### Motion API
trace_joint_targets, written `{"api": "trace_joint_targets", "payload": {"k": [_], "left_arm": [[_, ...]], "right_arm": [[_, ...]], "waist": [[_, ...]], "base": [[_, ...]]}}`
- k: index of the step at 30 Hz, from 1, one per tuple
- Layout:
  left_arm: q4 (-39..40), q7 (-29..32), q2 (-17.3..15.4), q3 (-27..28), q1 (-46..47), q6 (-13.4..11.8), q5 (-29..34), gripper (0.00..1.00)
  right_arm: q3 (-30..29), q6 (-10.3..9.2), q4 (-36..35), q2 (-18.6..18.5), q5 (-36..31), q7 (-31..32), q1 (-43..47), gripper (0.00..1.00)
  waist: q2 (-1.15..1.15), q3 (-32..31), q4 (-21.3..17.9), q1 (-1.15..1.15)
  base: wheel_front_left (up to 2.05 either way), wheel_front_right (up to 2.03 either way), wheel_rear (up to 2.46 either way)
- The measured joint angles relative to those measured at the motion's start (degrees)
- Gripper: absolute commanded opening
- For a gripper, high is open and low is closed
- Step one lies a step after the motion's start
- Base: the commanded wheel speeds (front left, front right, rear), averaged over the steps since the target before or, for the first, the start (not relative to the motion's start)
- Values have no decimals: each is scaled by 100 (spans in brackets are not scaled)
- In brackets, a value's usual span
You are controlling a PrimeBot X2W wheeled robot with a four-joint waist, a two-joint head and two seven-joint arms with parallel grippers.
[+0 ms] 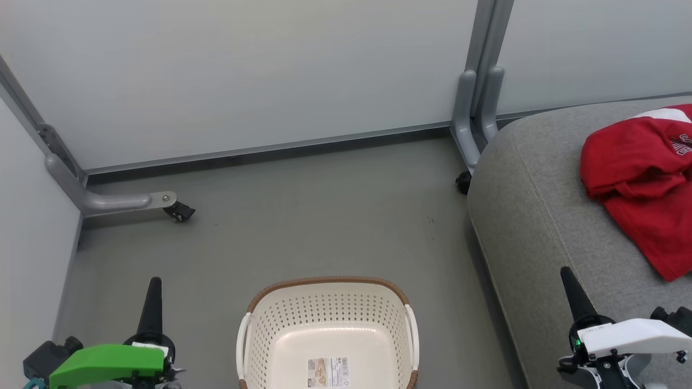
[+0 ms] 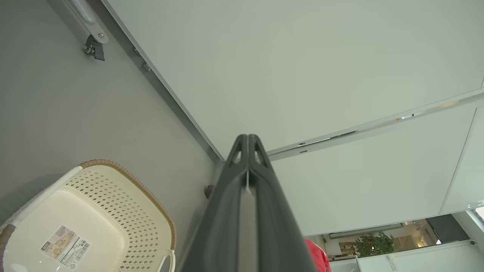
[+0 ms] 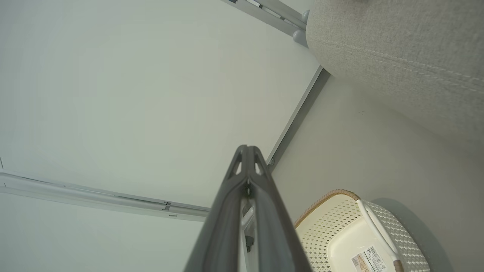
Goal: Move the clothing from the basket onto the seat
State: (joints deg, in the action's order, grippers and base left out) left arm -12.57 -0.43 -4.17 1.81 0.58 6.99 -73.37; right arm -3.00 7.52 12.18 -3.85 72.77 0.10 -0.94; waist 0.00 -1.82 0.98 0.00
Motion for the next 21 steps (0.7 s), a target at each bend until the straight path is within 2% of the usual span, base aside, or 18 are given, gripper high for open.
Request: {"api": "trace_joint_targets", "payload": {"k": [21], "left_arm": [[-75,293,1,157,263,13,-1053,0]], "right_arm": [[-124,-2,91,9,1065,296,-260,0]], "waist": [[0,96,-47,0]], "base": [[0,0,0]]}}
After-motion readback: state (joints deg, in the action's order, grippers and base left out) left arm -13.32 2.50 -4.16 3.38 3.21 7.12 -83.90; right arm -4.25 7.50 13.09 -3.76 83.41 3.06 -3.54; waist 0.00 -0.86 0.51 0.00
